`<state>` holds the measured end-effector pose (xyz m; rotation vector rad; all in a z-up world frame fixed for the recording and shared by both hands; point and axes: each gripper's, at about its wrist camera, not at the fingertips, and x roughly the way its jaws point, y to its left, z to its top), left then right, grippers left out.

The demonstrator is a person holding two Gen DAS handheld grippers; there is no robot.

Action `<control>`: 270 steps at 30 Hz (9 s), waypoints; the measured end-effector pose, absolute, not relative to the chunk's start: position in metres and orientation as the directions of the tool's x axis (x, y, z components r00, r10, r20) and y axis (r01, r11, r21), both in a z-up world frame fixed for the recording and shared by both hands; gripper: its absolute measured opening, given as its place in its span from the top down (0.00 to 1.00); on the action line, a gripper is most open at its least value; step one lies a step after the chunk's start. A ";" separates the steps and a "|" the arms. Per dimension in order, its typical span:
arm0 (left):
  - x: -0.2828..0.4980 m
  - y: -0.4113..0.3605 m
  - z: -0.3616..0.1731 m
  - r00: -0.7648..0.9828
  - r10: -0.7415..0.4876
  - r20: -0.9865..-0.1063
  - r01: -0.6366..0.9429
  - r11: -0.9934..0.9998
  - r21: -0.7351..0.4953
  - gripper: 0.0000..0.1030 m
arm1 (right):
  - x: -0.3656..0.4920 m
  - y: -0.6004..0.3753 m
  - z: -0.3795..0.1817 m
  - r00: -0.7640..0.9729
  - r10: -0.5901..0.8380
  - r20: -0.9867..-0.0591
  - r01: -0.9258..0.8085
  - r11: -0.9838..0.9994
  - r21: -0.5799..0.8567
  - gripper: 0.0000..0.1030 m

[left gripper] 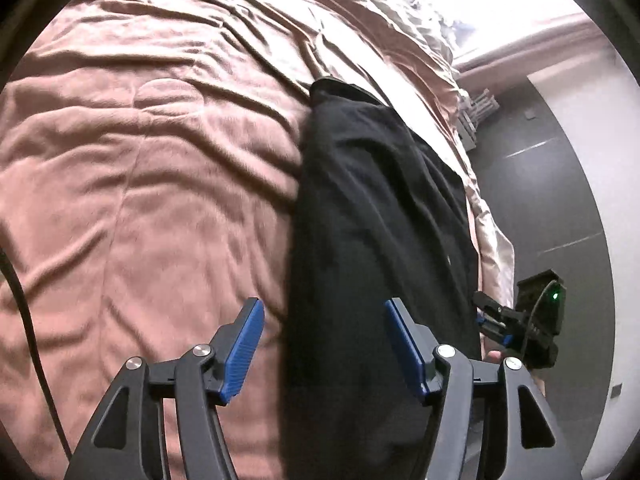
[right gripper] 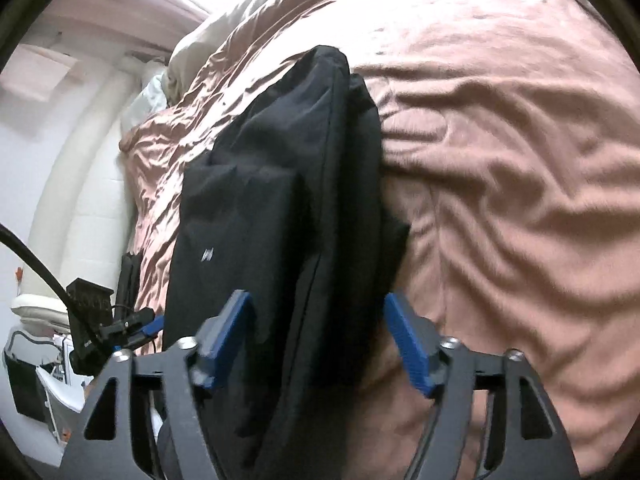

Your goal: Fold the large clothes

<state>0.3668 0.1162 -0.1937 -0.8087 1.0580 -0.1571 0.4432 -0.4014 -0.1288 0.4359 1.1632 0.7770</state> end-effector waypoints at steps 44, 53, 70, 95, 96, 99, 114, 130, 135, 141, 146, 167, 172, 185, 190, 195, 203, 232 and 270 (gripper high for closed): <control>0.399 0.100 -0.162 0.573 -0.548 -0.609 -0.115 0.682 -0.722 0.70 | 0.468 -0.338 -0.119 0.109 0.856 -0.505 -0.494 0.488 0.720 0.82; 0.359 0.080 -0.103 0.646 -0.562 -0.516 -0.021 0.663 -0.748 0.71 | 0.406 -0.347 -0.073 0.208 0.857 -0.471 -0.555 0.500 0.665 0.82; 0.318 0.013 -0.006 0.674 -0.641 -0.367 0.186 0.628 -0.756 0.71 | 0.298 -0.436 0.005 0.395 0.816 -0.421 -0.595 0.577 0.560 0.82; 0.401 -0.210 0.050 0.497 -0.794 -0.350 0.391 0.565 -0.727 0.71 | 0.269 -0.640 0.024 0.600 0.722 -0.344 -0.536 0.682 0.497 0.82; 0.407 -0.220 0.051 0.488 -0.799 -0.352 0.395 0.561 -0.727 0.71 | 0.271 -0.650 0.024 0.610 0.716 -0.340 -0.528 0.687 0.499 0.82; 0.432 -0.259 0.055 0.455 -0.809 -0.372 0.407 0.560 -0.722 0.71 | 0.284 -0.678 0.025 0.632 0.694 -0.345 -0.500 0.705 0.502 0.82; 0.519 -0.388 0.033 0.317 -0.870 -0.377 0.350 0.477 -0.806 0.71 | 0.350 -0.753 0.056 0.671 0.560 -0.486 -0.385 0.823 0.417 0.82; 0.616 -0.400 -0.084 0.306 -0.835 -0.457 0.151 0.516 -0.843 0.71 | 0.483 -0.725 -0.016 0.575 0.502 -0.646 -0.232 0.857 0.460 0.82; 0.633 -0.398 -0.112 0.331 -0.819 -0.469 0.090 0.522 -0.848 0.71 | 0.493 -0.711 -0.013 0.595 0.368 -0.715 -0.084 0.913 0.399 0.57; 0.641 -0.396 -0.143 0.315 -0.758 -0.571 0.006 0.604 -0.797 0.64 | 0.470 -0.706 0.003 0.648 0.255 -0.717 0.042 0.929 0.368 0.23; 0.629 -0.383 -0.152 0.323 -0.740 -0.590 -0.026 0.616 -0.787 0.56 | 0.417 -0.717 -0.009 0.654 0.222 -0.723 0.075 0.932 0.355 0.23; 0.568 -0.395 -0.145 0.313 -0.721 -0.618 0.133 0.677 -0.724 0.67 | 0.256 -0.753 -0.117 0.706 0.436 -0.558 0.192 0.640 0.744 0.61; 0.586 -0.415 -0.140 0.300 -0.711 -0.636 0.166 0.695 -0.699 0.67 | 0.270 -0.751 -0.115 0.738 0.425 -0.524 0.170 0.634 0.754 0.77; 0.577 -0.426 -0.127 0.330 -0.633 -0.700 0.246 0.774 -0.584 0.67 | 0.268 -0.755 -0.074 0.772 0.210 -0.599 0.249 0.768 0.590 0.79; 0.560 -0.410 -0.122 0.336 -0.622 -0.707 0.238 0.783 -0.575 0.67 | 0.248 -0.743 -0.054 0.766 0.209 -0.608 0.232 0.793 0.564 0.79; 0.535 -0.385 -0.104 0.370 -0.585 -0.721 0.256 0.811 -0.527 0.67 | 0.235 -0.719 -0.049 0.767 0.200 -0.609 0.213 0.817 0.536 0.77; 0.478 -0.337 -0.072 0.438 -0.544 -0.716 0.309 0.839 -0.448 0.50 | 0.195 -0.693 -0.016 0.802 0.135 -0.581 0.204 0.853 0.480 0.24; 0.295 -0.193 0.020 0.704 -0.432 -0.563 0.332 0.902 -0.278 0.00 | 0.080 -0.600 0.028 0.856 0.093 -0.508 0.132 0.912 0.389 0.00; 0.083 -0.087 0.018 0.915 -0.134 -0.380 0.094 0.988 -0.124 0.00 | -0.071 -0.483 -0.005 0.900 0.158 -0.406 -0.060 0.969 0.242 0.00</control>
